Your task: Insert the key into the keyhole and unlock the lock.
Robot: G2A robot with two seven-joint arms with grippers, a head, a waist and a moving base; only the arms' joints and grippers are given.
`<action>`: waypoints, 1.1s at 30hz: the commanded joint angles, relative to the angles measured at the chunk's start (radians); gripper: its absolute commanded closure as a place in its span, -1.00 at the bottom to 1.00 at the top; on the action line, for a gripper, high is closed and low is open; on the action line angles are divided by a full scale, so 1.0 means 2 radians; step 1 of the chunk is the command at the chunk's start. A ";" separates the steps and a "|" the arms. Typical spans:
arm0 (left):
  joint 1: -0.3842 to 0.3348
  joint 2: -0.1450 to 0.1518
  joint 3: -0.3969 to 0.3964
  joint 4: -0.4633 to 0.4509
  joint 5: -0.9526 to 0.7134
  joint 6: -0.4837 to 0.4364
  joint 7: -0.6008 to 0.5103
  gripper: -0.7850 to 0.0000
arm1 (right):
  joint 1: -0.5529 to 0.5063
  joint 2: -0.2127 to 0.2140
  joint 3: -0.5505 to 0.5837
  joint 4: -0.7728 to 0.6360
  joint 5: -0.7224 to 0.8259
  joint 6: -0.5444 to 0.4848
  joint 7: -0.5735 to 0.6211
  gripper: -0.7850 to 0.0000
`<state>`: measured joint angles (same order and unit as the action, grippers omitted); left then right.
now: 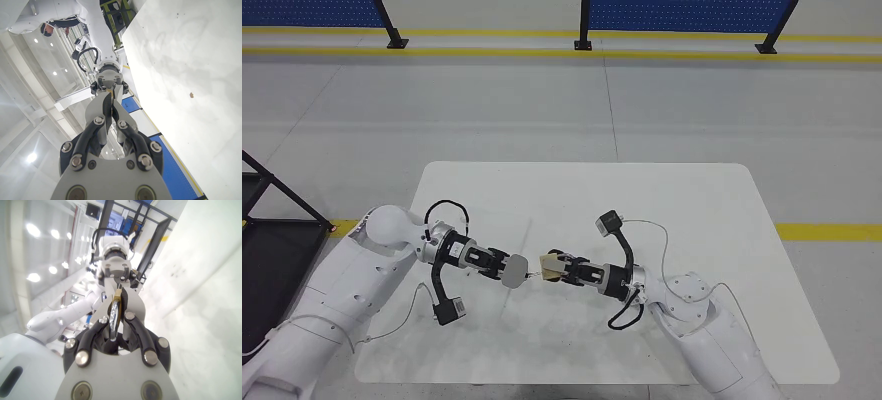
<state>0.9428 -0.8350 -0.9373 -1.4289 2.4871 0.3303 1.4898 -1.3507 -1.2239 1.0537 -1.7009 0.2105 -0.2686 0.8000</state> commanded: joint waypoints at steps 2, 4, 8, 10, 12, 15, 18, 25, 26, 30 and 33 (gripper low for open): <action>0.000 0.000 0.000 0.000 -0.003 0.002 -0.002 1.00 | 0.000 0.000 -0.001 0.000 0.002 0.001 0.000 1.00; 0.000 0.001 0.000 0.000 -0.004 0.003 -0.003 1.00 | 0.001 0.001 -0.001 0.001 0.003 0.001 0.000 1.00; 0.001 0.002 -0.002 -0.003 -0.002 0.006 -0.006 1.00 | 0.001 0.001 -0.003 0.001 0.004 0.003 0.001 1.00; 0.002 0.003 -0.002 -0.004 -0.001 0.008 -0.008 1.00 | 0.002 0.001 -0.004 0.002 0.005 0.003 0.000 1.00; 0.002 0.004 -0.003 -0.003 0.000 0.009 -0.009 1.00 | 0.002 0.001 -0.006 0.002 0.005 0.004 0.000 1.00; 0.003 0.005 -0.003 -0.004 0.003 0.010 -0.010 1.00 | 0.002 0.002 -0.007 0.003 0.010 0.005 0.001 1.00; 0.003 0.005 -0.002 -0.005 0.003 0.010 -0.010 1.00 | 0.003 0.002 -0.008 0.003 0.013 0.005 0.001 1.00; 0.004 0.006 -0.001 -0.007 0.005 0.015 -0.014 1.00 | 0.003 0.002 -0.010 0.003 0.015 0.010 -0.001 1.00; 0.004 0.007 -0.001 -0.008 0.006 0.015 -0.015 1.00 | 0.003 0.002 -0.011 0.003 0.015 0.010 -0.001 1.00; 0.004 0.007 -0.001 -0.010 0.009 0.018 -0.018 1.00 | 0.004 0.003 -0.011 0.003 0.016 0.013 -0.002 1.00; 0.004 0.008 0.001 -0.011 0.014 0.021 -0.021 1.00 | 0.004 0.003 -0.011 0.003 0.018 0.014 -0.002 1.00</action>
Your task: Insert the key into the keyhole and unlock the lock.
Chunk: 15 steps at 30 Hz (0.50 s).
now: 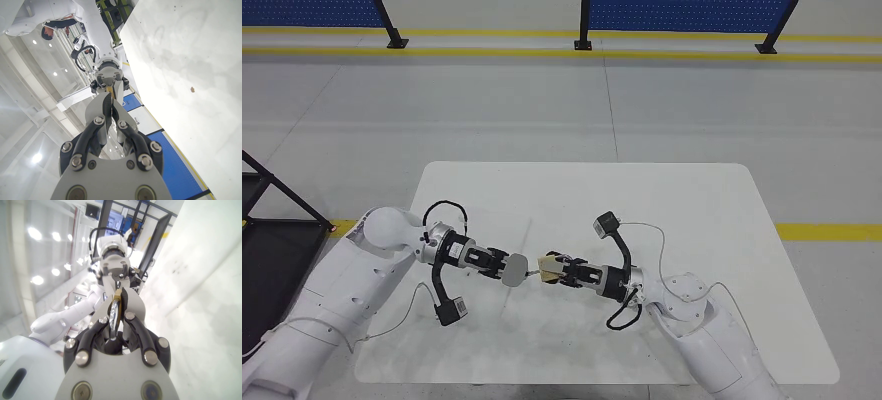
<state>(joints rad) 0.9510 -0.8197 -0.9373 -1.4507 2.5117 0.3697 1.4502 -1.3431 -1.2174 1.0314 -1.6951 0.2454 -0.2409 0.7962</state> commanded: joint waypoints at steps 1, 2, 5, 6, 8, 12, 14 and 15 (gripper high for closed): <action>0.000 0.000 0.001 -0.001 0.002 0.002 -0.002 1.00 | 0.000 0.000 0.000 0.000 0.001 0.001 0.000 1.00; 0.001 0.000 0.002 -0.001 0.003 0.004 -0.003 1.00 | 0.000 0.000 0.000 0.000 0.002 0.001 0.000 1.00; 0.001 0.000 0.004 -0.001 0.006 0.007 -0.007 1.00 | 0.000 0.001 -0.001 0.001 0.003 0.002 -0.001 1.00; 0.001 0.000 0.005 -0.002 0.007 0.008 -0.008 1.00 | 0.000 0.001 -0.001 0.001 0.004 0.003 -0.002 1.00; 0.001 0.000 0.005 -0.003 0.008 0.012 -0.011 1.00 | 0.001 0.001 -0.001 0.002 0.005 0.002 -0.003 1.00; 0.002 0.000 0.006 -0.003 0.014 0.017 -0.017 1.00 | 0.002 0.001 -0.002 0.003 0.006 0.003 -0.003 1.00; 0.002 0.000 0.006 -0.003 0.016 0.020 -0.020 1.00 | 0.002 0.001 -0.002 0.004 0.006 0.003 -0.002 1.00; 0.003 0.000 0.006 -0.003 0.016 0.021 -0.021 1.00 | 0.003 0.001 -0.003 0.004 0.006 0.003 -0.002 1.00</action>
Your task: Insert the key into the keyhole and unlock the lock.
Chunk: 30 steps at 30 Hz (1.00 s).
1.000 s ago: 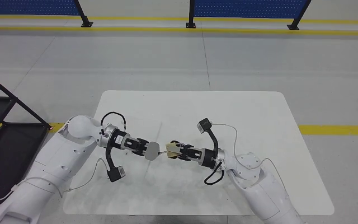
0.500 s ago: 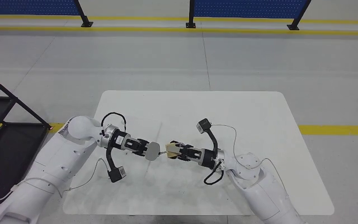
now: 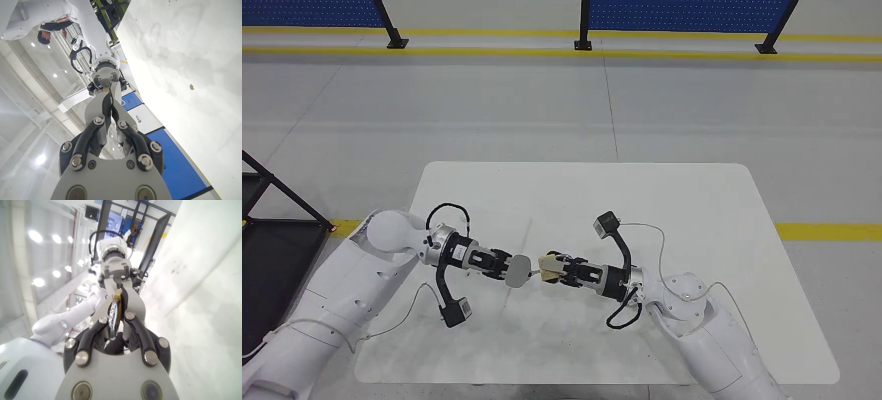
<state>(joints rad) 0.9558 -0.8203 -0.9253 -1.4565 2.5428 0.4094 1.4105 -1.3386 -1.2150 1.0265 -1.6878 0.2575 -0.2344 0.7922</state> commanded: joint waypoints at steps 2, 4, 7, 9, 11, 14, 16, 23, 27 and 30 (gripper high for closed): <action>0.000 0.000 0.000 0.001 0.003 0.003 -0.003 1.00 | 0.001 0.000 -0.001 0.001 0.000 0.001 0.001 1.00; 0.000 -0.001 0.000 0.002 0.005 0.005 -0.005 1.00 | 0.001 0.000 -0.001 0.001 0.000 0.001 0.002 1.00; -0.001 -0.001 -0.001 0.001 0.008 0.007 -0.007 1.00 | 0.003 0.001 -0.002 0.002 0.000 0.002 0.003 1.00; -0.001 -0.001 -0.001 0.000 0.008 0.008 -0.008 1.00 | 0.003 0.001 -0.003 0.002 0.000 0.002 0.004 1.00; -0.001 -0.002 0.000 -0.001 0.011 0.007 -0.008 1.00 | 0.003 0.001 -0.003 0.003 0.001 0.001 0.004 1.00; -0.001 -0.003 0.001 -0.002 0.013 0.005 -0.011 1.00 | 0.004 0.001 -0.004 0.003 0.000 0.002 0.003 1.00; -0.001 -0.003 0.002 -0.003 0.015 0.005 -0.012 1.00 | 0.004 0.001 -0.004 0.002 0.000 0.002 0.003 1.00; -0.005 -0.006 0.005 -0.002 0.021 0.001 -0.018 1.00 | 0.005 0.002 -0.006 0.002 0.002 0.000 0.003 1.00; -0.007 -0.008 0.008 0.000 0.023 -0.002 -0.019 0.84 | 0.005 0.002 -0.006 0.002 0.003 0.000 0.002 1.00; -0.010 -0.009 0.010 0.001 0.022 -0.004 -0.017 -1.00 | 0.005 0.002 -0.006 0.003 0.005 -0.001 0.001 1.00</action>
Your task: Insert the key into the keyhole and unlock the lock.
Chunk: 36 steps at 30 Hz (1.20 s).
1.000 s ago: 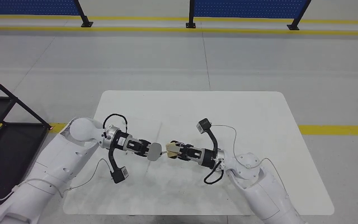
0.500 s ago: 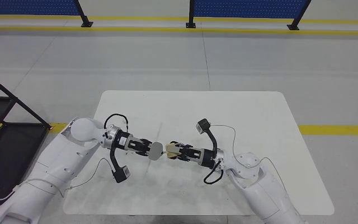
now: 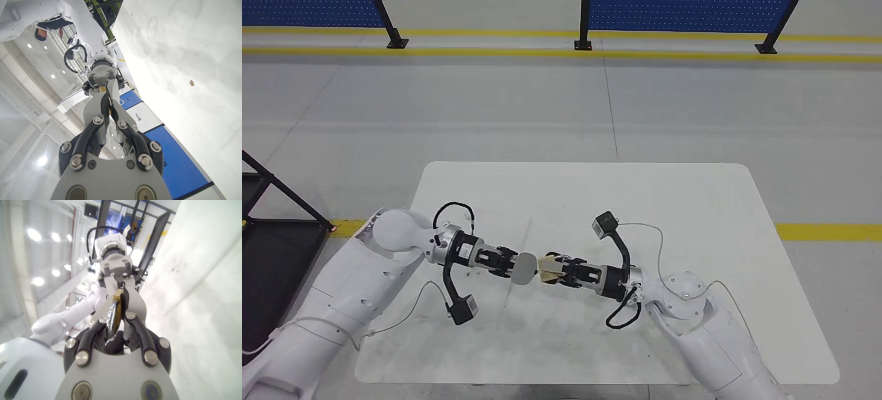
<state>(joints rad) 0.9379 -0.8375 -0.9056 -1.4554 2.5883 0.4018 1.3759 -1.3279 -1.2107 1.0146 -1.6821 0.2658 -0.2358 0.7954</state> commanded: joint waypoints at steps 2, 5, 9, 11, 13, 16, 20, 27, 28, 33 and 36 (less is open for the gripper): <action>-0.002 -0.001 0.001 0.003 -0.005 -0.002 -0.001 -1.00 | 0.000 0.000 0.000 0.001 0.003 -0.001 -0.001 1.00; -0.003 -0.002 0.000 0.006 -0.008 -0.002 0.000 -1.00 | 0.000 0.000 0.000 0.003 0.007 -0.002 -0.001 1.00; -0.003 -0.002 -0.003 0.008 -0.014 -0.001 0.003 -1.00 | 0.000 0.001 0.001 0.005 0.010 -0.004 -0.002 1.00; -0.002 -0.002 -0.007 0.010 -0.025 0.000 0.005 -1.00 | 0.000 0.001 0.003 0.007 0.010 -0.006 -0.004 1.00; 0.000 -0.001 -0.012 0.013 -0.039 -0.004 0.012 -1.00 | -0.001 0.001 0.006 0.009 0.008 -0.009 -0.011 1.00; 0.003 0.002 -0.021 0.023 -0.056 -0.041 0.012 -1.00 | -0.004 0.003 0.016 0.009 -0.008 -0.016 -0.031 1.00; 0.008 0.001 -0.018 0.043 -0.118 -0.148 0.027 -1.00 | -0.016 0.005 0.031 -0.003 -0.034 -0.031 -0.067 1.00; -0.003 -0.004 -0.006 0.066 -0.170 -0.218 0.050 -1.00 | -0.031 0.006 0.038 -0.014 -0.040 -0.040 -0.087 1.00; -0.003 -0.004 -0.006 0.066 -0.170 -0.218 0.050 -1.00 | -0.031 0.006 0.038 -0.014 -0.040 -0.040 -0.087 1.00; -0.003 -0.004 -0.006 0.066 -0.170 -0.218 0.050 -1.00 | -0.031 0.006 0.038 -0.014 -0.040 -0.040 -0.087 1.00; 0.004 -0.003 -0.006 0.061 -0.190 -0.282 0.030 -1.00 | -0.031 0.006 0.038 -0.014 -0.040 -0.040 -0.087 1.00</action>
<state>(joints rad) 0.9433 -0.8450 -0.9143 -1.3304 2.2245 -0.0728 1.4644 -1.3900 -1.1987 1.0905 -1.7108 0.1861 -0.3148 0.6206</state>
